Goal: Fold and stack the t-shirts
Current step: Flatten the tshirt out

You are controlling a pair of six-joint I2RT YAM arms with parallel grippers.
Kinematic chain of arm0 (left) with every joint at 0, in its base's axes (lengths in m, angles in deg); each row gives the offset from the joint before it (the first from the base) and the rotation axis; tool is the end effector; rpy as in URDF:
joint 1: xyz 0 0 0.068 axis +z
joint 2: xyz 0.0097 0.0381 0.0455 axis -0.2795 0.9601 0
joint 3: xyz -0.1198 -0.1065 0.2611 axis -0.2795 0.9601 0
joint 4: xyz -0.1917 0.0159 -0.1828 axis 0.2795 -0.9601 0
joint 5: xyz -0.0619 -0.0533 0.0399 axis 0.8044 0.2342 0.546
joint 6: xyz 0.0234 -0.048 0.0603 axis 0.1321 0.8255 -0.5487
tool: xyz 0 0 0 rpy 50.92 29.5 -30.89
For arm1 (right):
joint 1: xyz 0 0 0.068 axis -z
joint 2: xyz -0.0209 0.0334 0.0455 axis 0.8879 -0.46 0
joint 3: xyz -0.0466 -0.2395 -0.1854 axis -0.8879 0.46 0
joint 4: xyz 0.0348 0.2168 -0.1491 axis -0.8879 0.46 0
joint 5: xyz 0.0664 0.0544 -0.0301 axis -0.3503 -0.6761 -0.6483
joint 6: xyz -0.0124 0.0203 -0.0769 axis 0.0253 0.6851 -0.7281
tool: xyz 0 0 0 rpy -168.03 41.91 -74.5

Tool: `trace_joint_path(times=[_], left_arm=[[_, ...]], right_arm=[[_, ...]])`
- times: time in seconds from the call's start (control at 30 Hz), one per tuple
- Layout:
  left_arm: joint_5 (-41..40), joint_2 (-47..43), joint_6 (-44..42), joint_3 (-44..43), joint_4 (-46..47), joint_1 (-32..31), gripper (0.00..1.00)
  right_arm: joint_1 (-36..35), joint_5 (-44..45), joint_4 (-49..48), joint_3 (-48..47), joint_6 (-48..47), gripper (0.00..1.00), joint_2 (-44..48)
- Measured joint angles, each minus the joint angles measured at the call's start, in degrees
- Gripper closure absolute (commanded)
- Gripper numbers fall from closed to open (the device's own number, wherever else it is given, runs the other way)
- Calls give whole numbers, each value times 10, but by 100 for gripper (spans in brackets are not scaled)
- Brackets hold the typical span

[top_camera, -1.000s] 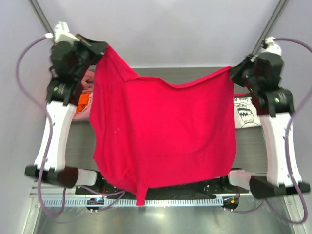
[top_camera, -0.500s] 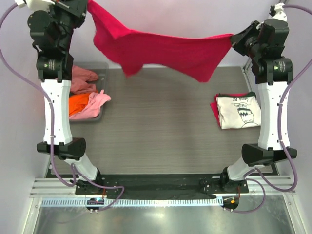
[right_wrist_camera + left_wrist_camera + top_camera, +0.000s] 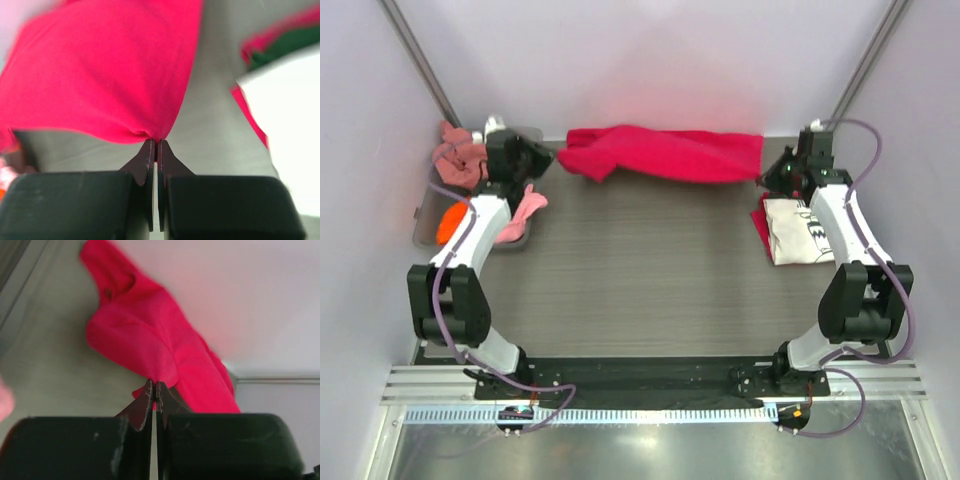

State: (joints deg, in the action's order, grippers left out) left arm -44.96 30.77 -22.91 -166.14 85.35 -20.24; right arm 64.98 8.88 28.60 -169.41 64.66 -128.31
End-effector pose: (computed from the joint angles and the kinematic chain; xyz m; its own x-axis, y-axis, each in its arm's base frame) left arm 0.4218 -0.0345 0.3758 -0.2757 -0.7891 -0.5489 -0.1432 0.5984 -0.7883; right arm 0.3889 -0.0062 0.3507 -0.5459 0.5575 -0.6254 0.2647 0.8230 0.5026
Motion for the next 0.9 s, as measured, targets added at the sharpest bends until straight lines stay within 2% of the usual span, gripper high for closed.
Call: trace_joint_path(times=[0.1, 0.17, 0.4, 0.53, 0.7, 0.9], left_arm=[[0, -56, 15, 118, 8, -1, 100], [-2, -104, 18, 165, 12, -5, 100], [-35, -337, 2, 245, -7, -35, 100], [-56, -459, -9, 293, -58, -36, 100], [-67, -594, -17, 370, -165, -36, 100], [-58, -696, -6, 418, -264, -36, 100]], right_arm=[[13, -4, -11, 89, 0, 99, 23], [19, -6, -22, 136, -2, 99, 49], [19, -17, -60, 256, -12, 99, 165], [19, -24, -68, 325, -16, 99, 230], [19, -27, -45, 405, -23, 99, 333], [19, -24, 11, 464, -11, 99, 479]])
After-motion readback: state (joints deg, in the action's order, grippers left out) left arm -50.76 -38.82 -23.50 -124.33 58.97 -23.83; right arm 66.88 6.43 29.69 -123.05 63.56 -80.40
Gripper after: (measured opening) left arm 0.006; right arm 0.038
